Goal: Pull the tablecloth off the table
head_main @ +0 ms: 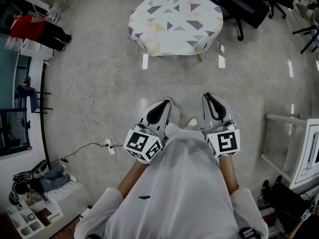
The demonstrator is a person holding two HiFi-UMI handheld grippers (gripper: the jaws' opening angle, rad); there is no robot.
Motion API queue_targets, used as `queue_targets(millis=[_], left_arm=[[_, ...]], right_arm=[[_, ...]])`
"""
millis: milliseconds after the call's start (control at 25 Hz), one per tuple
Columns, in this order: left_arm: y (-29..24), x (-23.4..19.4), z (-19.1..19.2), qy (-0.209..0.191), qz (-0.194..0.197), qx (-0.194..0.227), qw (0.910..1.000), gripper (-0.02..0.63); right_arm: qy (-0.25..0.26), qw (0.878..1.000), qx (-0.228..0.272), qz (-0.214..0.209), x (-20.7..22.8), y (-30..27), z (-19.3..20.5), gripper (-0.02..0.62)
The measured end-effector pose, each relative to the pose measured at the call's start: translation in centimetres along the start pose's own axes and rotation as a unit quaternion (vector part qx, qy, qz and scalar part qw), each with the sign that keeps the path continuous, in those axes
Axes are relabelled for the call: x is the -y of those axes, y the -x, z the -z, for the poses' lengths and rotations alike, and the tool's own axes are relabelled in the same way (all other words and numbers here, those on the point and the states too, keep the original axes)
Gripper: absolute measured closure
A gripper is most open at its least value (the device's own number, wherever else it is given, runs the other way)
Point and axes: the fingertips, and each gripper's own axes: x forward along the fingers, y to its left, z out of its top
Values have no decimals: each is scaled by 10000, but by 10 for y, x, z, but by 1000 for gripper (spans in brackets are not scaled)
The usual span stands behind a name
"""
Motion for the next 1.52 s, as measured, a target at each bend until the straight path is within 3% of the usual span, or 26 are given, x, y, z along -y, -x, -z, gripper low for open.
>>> queue_targets(millis=[240, 480, 680, 800, 1040, 1240, 1520], left_arm=[[-42, -28, -10, 106, 114, -89, 9998, 600], [-116, -81, -32, 291, 366, -250, 9986, 600], [-181, -143, -82, 410, 485, -134, 9979, 600], [-202, -192, -110, 509, 462, -124, 9976, 600], [-239, -272, -152, 545, 300, 7, 9981, 600], [-256, -290, -162, 569, 365, -63, 9977, 600], [-277, -297, -168, 474, 392, -135, 9980, 600]], right_arm=[[-155, 9997, -93, 174, 28, -39, 5, 575], [-139, 9984, -315, 451, 72, -110, 0, 565], [-41, 9971, -399, 644, 110, -193, -26, 557], [144, 9963, -418, 739, 115, -246, -48, 508], [372, 9971, -378, 544, 118, -338, -81, 505], [514, 9964, -493, 466, 123, -370, -87, 505], [343, 9960, -612, 555, 152, -391, -78, 491]])
